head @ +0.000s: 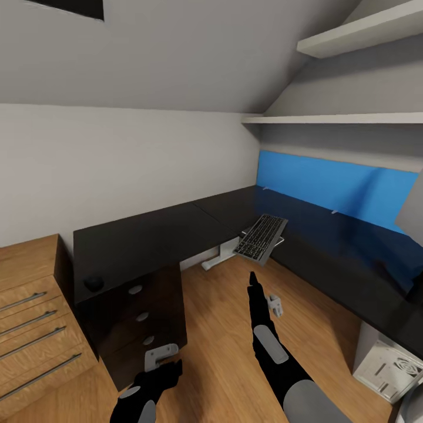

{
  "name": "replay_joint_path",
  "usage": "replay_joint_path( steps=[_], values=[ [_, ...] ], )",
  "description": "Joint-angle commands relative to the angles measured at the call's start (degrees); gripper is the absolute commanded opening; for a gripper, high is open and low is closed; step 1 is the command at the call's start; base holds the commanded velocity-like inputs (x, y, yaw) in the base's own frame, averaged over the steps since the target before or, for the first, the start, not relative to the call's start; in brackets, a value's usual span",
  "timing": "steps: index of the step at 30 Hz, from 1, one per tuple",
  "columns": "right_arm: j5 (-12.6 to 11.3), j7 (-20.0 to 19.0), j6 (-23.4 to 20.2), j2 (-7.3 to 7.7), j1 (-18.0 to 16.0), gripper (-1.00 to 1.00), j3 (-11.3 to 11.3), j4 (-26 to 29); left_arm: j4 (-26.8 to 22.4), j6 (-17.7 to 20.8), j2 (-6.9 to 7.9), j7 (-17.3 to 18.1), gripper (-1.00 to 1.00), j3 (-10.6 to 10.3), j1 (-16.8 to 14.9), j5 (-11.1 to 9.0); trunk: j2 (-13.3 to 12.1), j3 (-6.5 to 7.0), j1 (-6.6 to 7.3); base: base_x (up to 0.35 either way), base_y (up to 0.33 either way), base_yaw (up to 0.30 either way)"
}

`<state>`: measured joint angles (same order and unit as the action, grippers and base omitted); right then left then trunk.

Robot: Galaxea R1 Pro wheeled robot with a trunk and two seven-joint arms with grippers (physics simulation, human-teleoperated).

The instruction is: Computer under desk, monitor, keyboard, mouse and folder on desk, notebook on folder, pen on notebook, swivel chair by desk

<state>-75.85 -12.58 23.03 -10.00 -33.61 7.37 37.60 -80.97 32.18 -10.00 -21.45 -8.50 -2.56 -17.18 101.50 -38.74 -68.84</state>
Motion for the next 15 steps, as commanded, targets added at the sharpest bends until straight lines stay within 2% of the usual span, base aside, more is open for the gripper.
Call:
replay_joint_path(
  steps=[1,9,15],
  values=[
    [-0.8,-0.4,0.3,0.0,0.0,1.0,0.1,-0.1,-3.4,2.1,0.0,-0.5,1.0,-0.1,2.0,-0.6,0.0,-0.06,0.01,0.0,0.0,0.0],
    [-0.9,-0.3,0.3,0.0,0.0,1.0,0.1,-0.1,-6.1,4.9,0.0,-0.5,1.0,-0.1,3.7,-0.6,0.0,-0.06,0.01,0.006,0.0,0.0],
    [-0.9,-0.3,0.3,0.0,0.0,1.0,0.1,-0.1,-6.2,5.0,0.0,-0.5,1.0,-0.1,3.8,-0.7,0.0,-0.06,0.01,0.168,0.048,0.0]
  ],
)
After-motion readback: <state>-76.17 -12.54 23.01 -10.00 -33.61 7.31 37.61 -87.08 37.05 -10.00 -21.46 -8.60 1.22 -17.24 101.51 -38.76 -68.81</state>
